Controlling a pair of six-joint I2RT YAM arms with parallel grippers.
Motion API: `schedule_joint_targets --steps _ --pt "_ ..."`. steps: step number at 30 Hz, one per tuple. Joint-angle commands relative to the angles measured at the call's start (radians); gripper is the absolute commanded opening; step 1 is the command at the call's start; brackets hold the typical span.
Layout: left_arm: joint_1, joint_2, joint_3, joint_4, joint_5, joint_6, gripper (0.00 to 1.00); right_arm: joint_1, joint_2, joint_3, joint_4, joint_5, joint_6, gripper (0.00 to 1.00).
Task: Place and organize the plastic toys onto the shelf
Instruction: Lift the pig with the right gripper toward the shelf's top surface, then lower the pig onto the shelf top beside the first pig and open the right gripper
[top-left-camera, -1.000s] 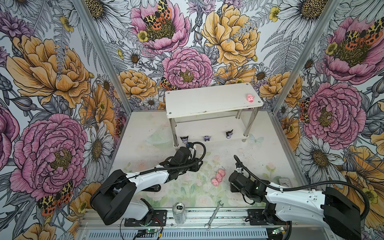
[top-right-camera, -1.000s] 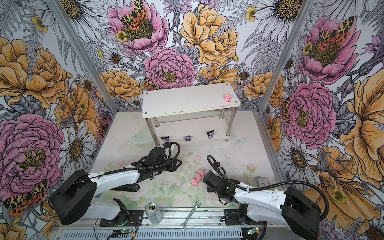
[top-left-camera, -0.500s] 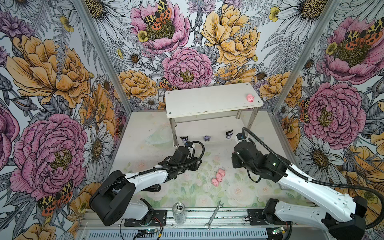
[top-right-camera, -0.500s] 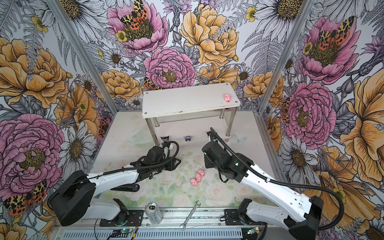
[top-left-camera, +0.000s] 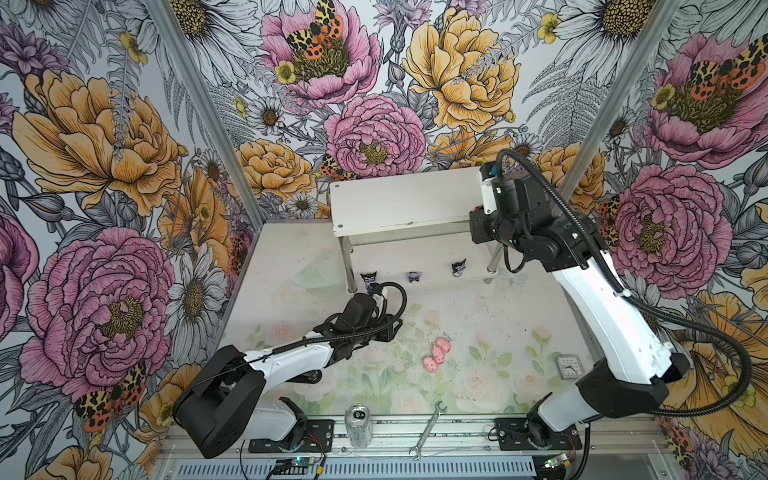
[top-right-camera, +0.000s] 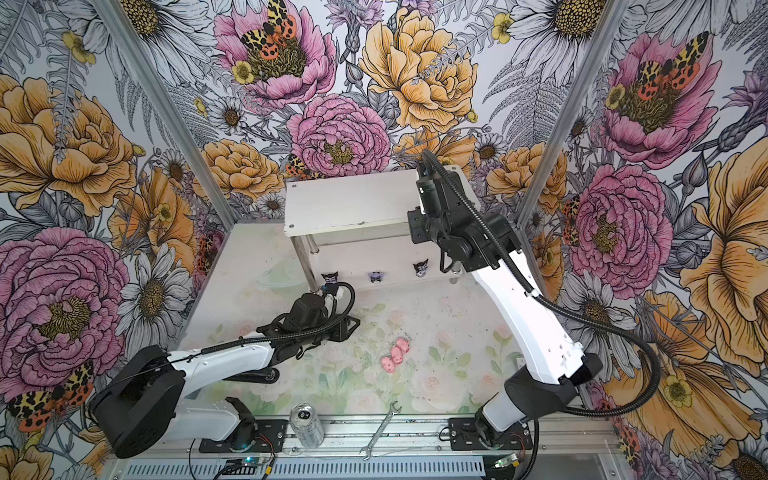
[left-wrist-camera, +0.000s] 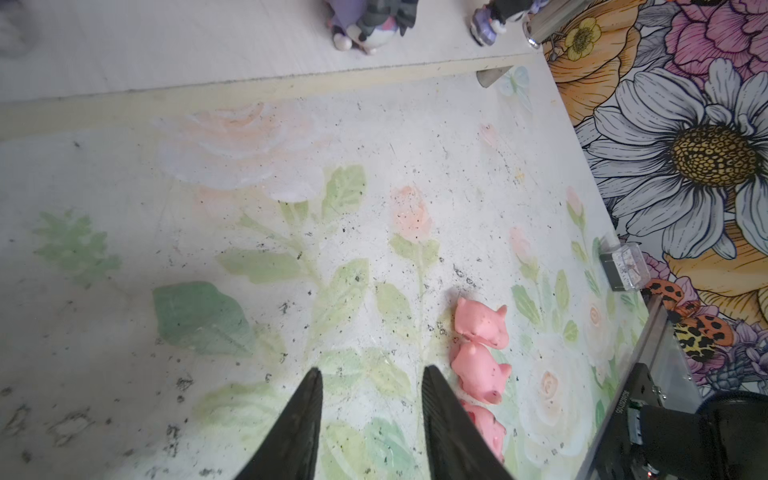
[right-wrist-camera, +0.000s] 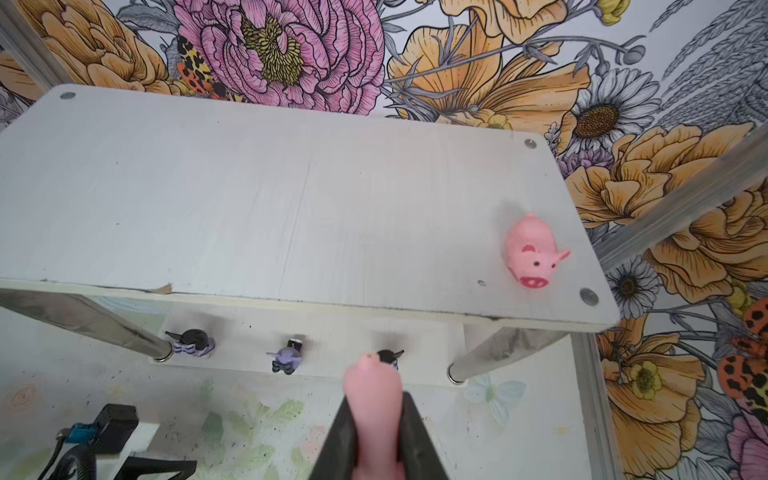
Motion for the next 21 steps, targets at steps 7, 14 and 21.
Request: schedule_joint_targets --steps 7,14,21 --pt "0.023 0.000 -0.008 0.003 0.002 0.014 0.42 -0.103 0.201 0.272 -0.082 -0.151 -0.051 0.18" --pt "0.031 0.003 -0.007 0.001 -0.004 0.011 0.42 -0.155 0.280 0.312 -0.097 -0.220 -0.044 0.22" --pt "0.031 0.024 0.002 0.005 -0.004 0.007 0.42 -0.165 0.332 0.338 -0.099 -0.290 -0.023 0.22"
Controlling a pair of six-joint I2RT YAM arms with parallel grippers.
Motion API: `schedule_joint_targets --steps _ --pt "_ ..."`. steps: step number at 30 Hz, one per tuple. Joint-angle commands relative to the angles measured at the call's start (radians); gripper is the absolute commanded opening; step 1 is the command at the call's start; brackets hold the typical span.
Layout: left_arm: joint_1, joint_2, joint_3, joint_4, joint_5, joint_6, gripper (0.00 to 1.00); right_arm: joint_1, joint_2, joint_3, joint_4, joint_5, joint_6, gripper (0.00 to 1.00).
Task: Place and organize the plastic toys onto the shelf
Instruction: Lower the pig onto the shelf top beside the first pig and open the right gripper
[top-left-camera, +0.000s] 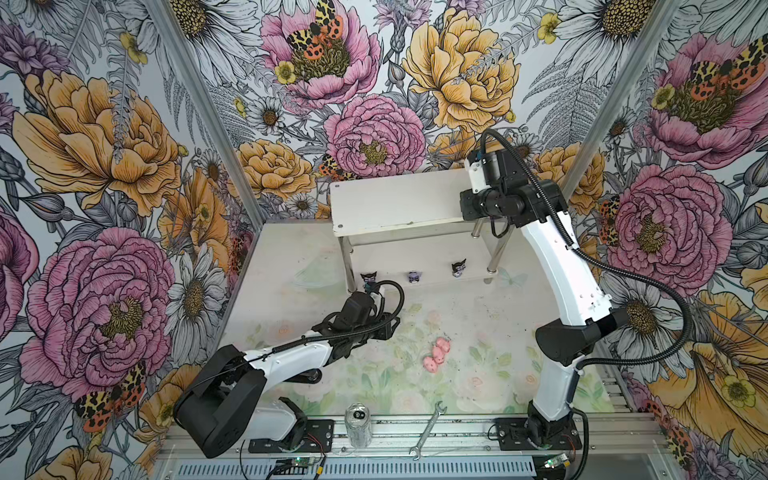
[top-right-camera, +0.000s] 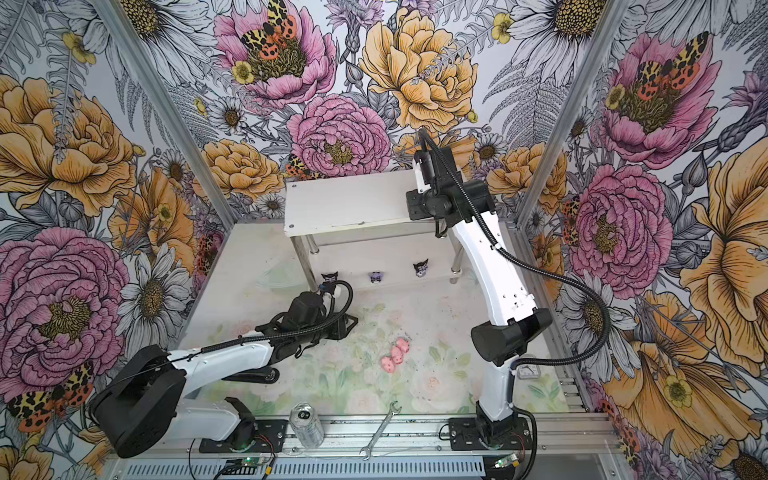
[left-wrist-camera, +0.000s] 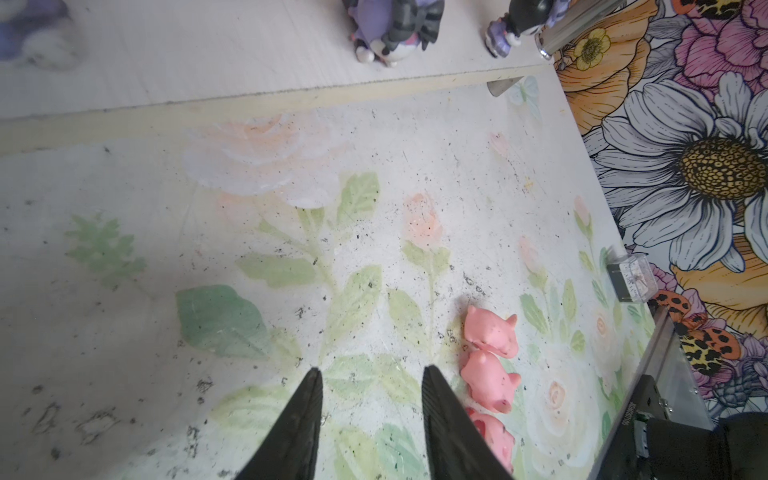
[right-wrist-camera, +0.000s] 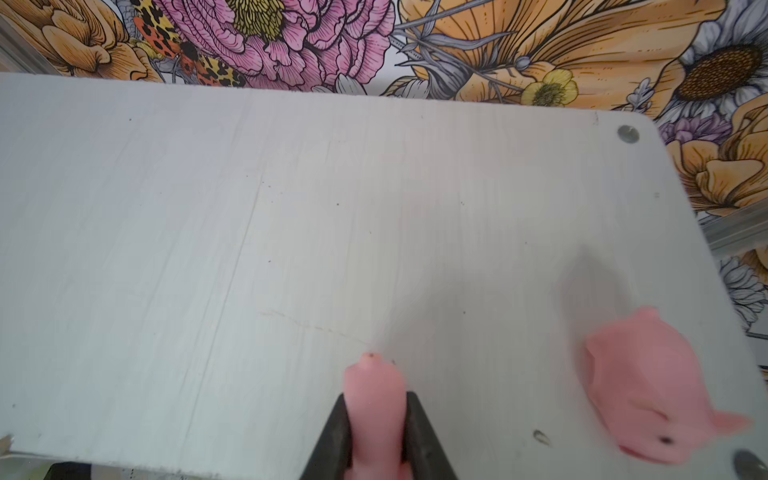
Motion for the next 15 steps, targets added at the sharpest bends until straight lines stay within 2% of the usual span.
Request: schedule_joint_targets --steps 1,15 --pt "0.008 0.018 0.004 0.007 -0.004 0.006 0.42 0.000 0.026 0.048 -0.004 -0.059 0.012 0.22" --pt "0.012 0.028 0.001 0.009 -0.004 0.008 0.42 0.001 0.100 0.127 -0.004 -0.061 0.048 0.23"
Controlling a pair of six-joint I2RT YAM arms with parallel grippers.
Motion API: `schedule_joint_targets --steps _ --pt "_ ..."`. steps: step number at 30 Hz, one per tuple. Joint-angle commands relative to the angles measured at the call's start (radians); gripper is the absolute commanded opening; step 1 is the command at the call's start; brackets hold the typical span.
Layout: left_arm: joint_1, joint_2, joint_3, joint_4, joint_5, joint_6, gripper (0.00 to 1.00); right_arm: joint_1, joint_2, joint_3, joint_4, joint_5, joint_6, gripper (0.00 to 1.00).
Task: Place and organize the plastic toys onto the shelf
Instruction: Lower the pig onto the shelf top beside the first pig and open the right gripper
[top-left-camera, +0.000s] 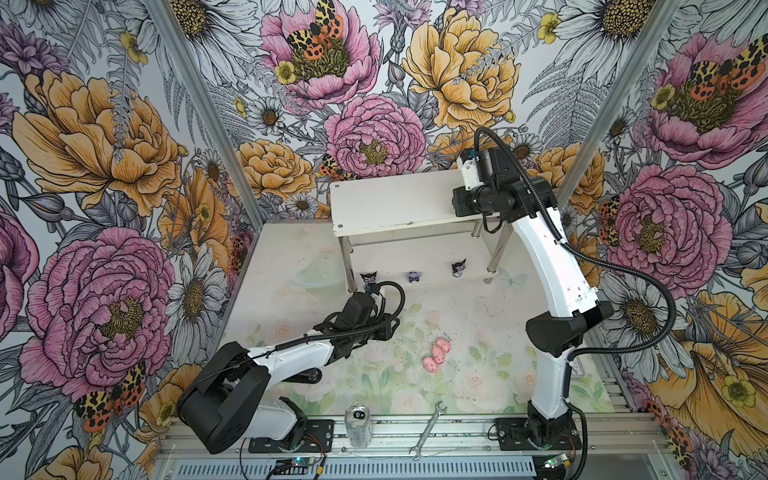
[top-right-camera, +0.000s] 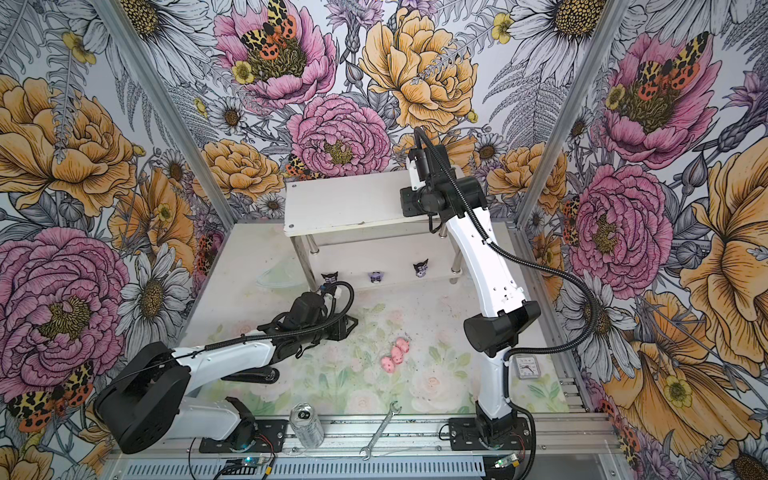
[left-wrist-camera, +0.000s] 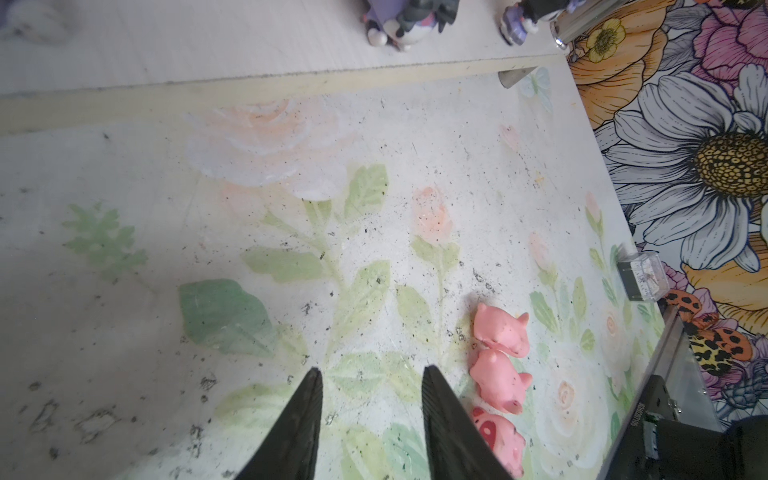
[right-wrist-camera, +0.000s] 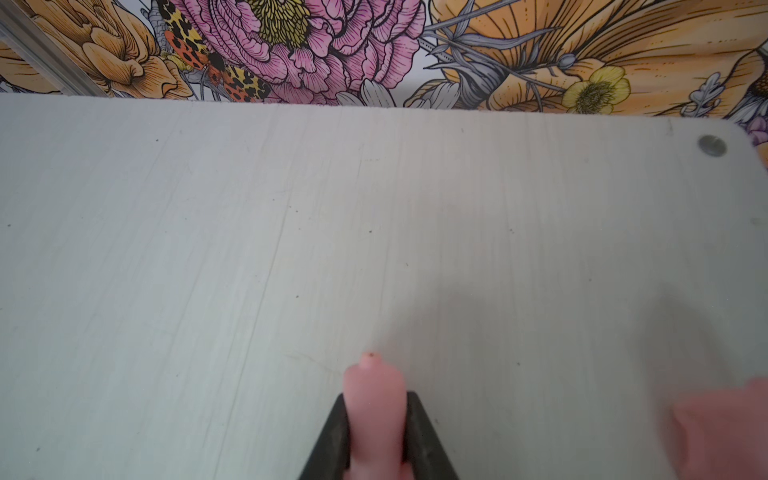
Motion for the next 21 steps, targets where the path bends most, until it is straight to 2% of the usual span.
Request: schedule_joint_targets --steps 1,8,17,21 --pt "0.011 0.008 0.001 0.009 -0.004 0.009 0.42 0.002 0.027 0.026 0.000 -0.007 0.025 0.23" --pt "0.012 0.007 0.000 0.010 -0.002 0.005 0.42 0.001 0.026 0.019 0.000 0.029 0.036 0.30" --pt "0.012 -0.005 -0.008 0.014 -0.001 0.000 0.42 0.008 0.019 0.019 0.002 0.055 0.058 0.28" --pt "0.012 -0.014 -0.014 0.015 -0.002 -0.003 0.42 0.016 0.022 0.020 0.003 0.066 0.064 0.36"
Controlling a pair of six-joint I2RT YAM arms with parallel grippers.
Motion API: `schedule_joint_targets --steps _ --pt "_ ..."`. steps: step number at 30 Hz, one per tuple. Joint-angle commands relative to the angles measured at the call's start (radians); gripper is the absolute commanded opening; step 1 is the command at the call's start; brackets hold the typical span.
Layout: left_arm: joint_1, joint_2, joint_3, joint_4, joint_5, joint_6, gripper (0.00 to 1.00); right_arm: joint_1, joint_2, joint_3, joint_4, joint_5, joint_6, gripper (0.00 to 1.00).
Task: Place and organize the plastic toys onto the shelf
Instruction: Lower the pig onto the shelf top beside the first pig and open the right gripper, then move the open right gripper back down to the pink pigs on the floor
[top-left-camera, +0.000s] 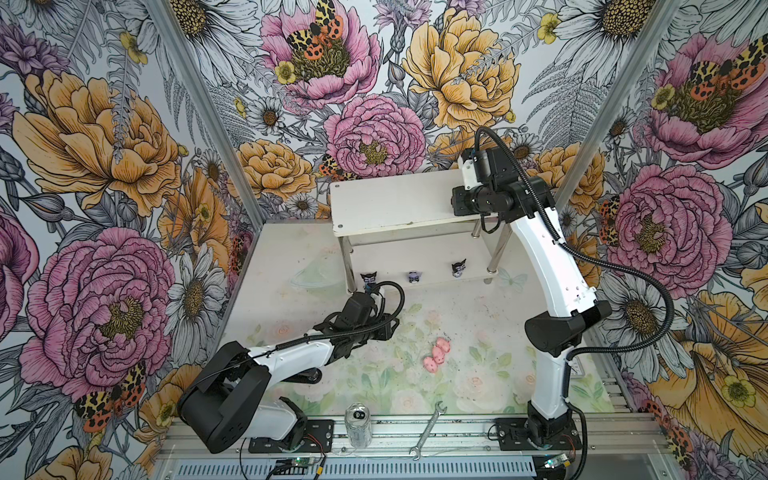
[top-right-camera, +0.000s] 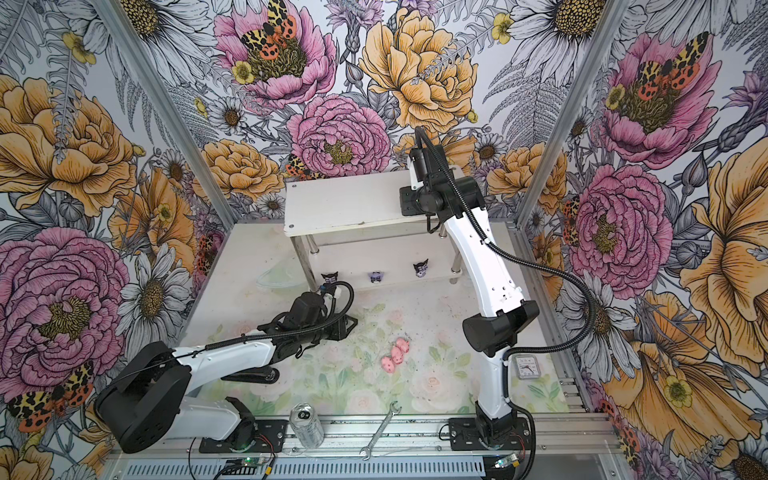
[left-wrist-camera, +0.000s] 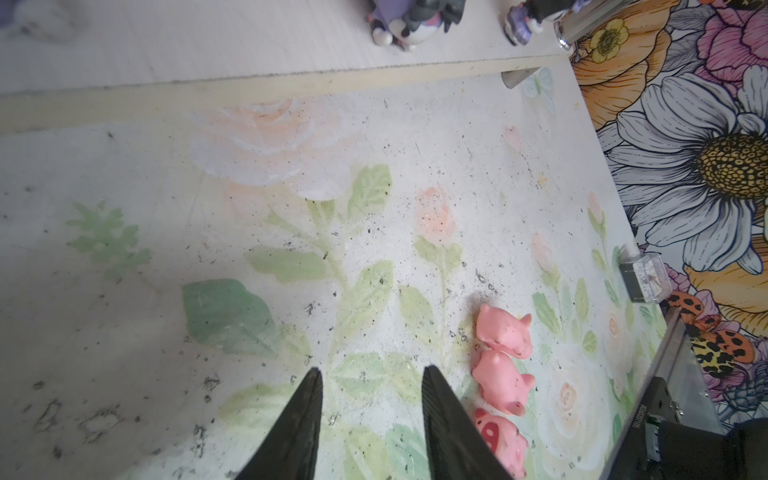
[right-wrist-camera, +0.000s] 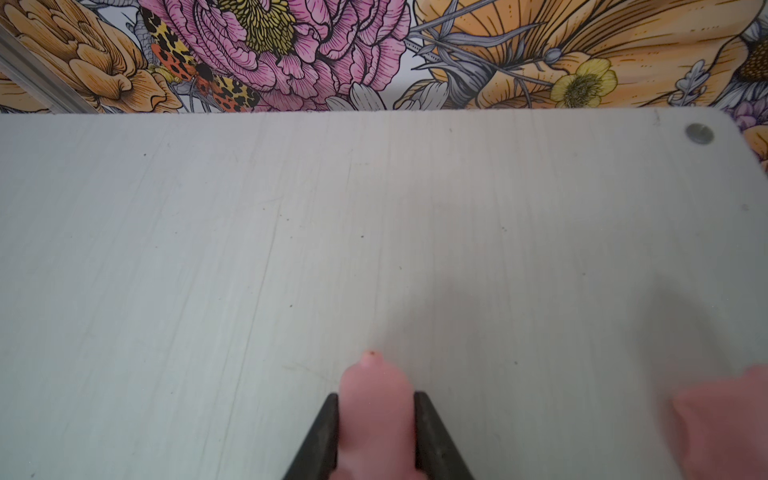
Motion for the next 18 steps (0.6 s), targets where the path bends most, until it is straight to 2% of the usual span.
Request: schedule_joint_targets --steps 1,8,18 --pt "0.007 -0.017 -0.014 0.015 -0.002 -0.004 0.42 0.009 0.019 0.020 0.002 0.028 0.014 0.38" --pt "0.007 -0.053 -0.020 0.000 -0.005 -0.002 0.42 0.014 -0.004 0.041 0.001 0.054 0.027 0.47" --pt "0.007 -0.151 -0.051 -0.033 -0.025 -0.002 0.42 0.046 -0.164 -0.022 -0.001 0.065 0.029 0.51"
